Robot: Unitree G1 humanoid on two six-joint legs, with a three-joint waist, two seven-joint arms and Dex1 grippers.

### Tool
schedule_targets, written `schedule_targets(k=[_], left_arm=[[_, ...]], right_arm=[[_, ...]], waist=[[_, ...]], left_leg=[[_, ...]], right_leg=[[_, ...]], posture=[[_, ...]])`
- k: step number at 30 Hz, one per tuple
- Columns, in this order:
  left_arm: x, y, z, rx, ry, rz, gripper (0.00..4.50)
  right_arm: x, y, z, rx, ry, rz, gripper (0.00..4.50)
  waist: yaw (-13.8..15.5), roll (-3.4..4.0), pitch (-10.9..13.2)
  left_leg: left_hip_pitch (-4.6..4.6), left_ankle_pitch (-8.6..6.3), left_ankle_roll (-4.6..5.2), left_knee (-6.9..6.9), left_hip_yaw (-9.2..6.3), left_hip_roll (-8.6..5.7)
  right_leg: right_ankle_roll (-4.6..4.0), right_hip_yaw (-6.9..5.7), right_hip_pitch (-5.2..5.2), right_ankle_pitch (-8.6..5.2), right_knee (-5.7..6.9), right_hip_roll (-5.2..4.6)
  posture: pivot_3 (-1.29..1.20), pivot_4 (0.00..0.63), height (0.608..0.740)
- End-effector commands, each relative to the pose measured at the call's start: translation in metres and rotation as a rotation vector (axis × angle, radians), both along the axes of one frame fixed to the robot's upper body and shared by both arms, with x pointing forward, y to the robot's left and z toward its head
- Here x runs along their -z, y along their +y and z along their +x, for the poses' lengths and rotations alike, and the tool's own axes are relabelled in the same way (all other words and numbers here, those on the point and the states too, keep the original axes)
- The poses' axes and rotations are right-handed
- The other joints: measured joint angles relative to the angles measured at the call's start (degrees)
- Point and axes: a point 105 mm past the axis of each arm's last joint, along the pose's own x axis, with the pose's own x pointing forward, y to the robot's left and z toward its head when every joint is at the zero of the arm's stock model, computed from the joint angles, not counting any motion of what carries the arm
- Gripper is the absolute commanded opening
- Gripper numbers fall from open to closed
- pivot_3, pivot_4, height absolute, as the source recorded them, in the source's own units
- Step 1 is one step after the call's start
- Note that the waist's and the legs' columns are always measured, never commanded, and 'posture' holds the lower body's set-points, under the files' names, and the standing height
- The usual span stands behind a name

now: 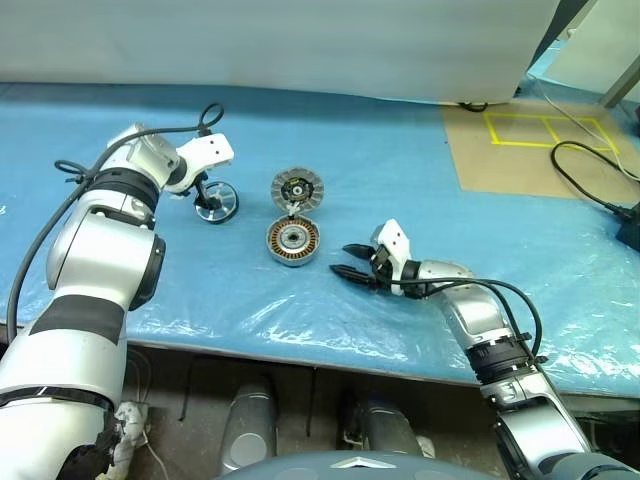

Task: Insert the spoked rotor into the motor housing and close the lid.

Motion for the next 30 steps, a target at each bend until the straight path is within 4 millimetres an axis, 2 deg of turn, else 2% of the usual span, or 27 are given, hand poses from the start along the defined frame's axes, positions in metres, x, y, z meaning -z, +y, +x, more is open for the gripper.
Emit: schedule_targets(k=[1,4,7,9,11,15,21,24,28,30], left_arm=[[-0.026,-0.002,0.004,0.009,-0.052,0.014,4.45],[-0.031,-0.006,0.004,0.02,-0.05,0.012,4.45],[-0.033,-0.007,0.004,0.041,-0.047,0.044,4.45],[-0.032,-0.006,0.004,0.049,-0.047,0.074,4.45],[-0.032,-0.006,0.004,0.053,-0.047,0.082,4.45],[-0.031,-0.007,0.005,0.048,-0.052,0.083,4.45],[-0.03,-0.011,0.01,0.021,-0.098,0.063,4.45],[-0.028,-0.013,0.008,0.045,-0.082,0.069,3.83],[-0.026,-0.014,0.009,0.039,-0.081,0.07,2.55],[-0.023,-0.014,0.008,0.044,-0.071,0.073,2.55]], right_arm=[[0.016,-0.015,0.005,0.014,0.012,-0.022,2.9],[0.027,-0.02,0.01,0.016,0.018,-0.029,2.9],[0.052,-0.036,0.015,0.054,0.053,-0.053,2.9],[0.069,-0.045,0.016,0.091,0.084,-0.078,2.9],[0.08,-0.049,0.015,0.114,0.101,-0.096,2.9],[0.08,-0.055,0.018,0.128,0.1,-0.104,2.9],[0.066,-0.045,0.026,0.092,0.069,-0.079,2.9],[0.062,-0.045,0.029,0.088,0.061,-0.076,2.9],[0.059,-0.045,0.03,0.088,0.055,-0.074,2.9],[0.058,-0.045,0.031,0.087,0.05,-0.074,2.9]], waist=[[0.0,0.0,0.0],[0.0,0.0,0.0],[0.0,-0.03,0.0],[0.0,-0.03,0.0],[0.0,-0.06,0.0],[0.3,-0.29,-0.2],[0.5,-0.42,-0.3],[0.5,-0.43,-0.3],[0.5,-0.43,-0.3],[0.5,-0.43,-0.3]], left_leg=[[0.04,0.0,0.01,0.01,0.0,0.0],[0.18,-0.02,0.04,0.02,0.0,-0.01],[0.39,-0.03,0.05,0.07,0.0,0.0],[0.76,-0.04,0.05,0.06,0.01,0.02],[1.38,-0.15,-0.15,-0.12,0.05,0.17],[2.33,-0.18,-0.15,-0.26,0.15,0.18],[2.33,-0.17,-0.13,-0.24,0.19,0.17],[2.27,-0.16,-0.12,-0.25,0.18,0.21],[2.02,-0.05,0.07,-0.27,0.18,0.22],[1.98,-0.05,0.07,-0.28,0.18,0.22]], right_leg=[[0.0,0.0,0.04,0.0,0.01,-0.01],[-0.07,-0.01,0.19,-0.04,0.01,-0.02],[-0.24,-0.03,0.42,-0.14,-0.02,-0.03],[-0.27,-0.05,0.81,-0.16,-0.19,-0.04],[-0.29,-0.26,1.73,-0.16,-0.77,-0.03],[-0.29,-0.37,2.9,-0.17,-1.23,-0.15],[-0.36,-0.4,2.97,-0.12,-1.24,-0.19],[-0.36,-0.44,2.88,-0.12,-1.23,-0.16],[-0.36,-0.47,2.65,-0.12,-1.22,-0.16],[-0.36,-0.47,2.61,-0.12,-1.23,-0.16]], posture=[[0.0,0.15,0.74],[0.0,0.15,0.74],[0.0,0.15,0.74],[0.0,0.15,0.74],[0.0,0.15,0.74],[0.0,0.15,0.74],[0.0,0.15,0.74],[0.0,0.15,0.74],[0.0,0.15,0.74],[0.0,0.15,0.74]])
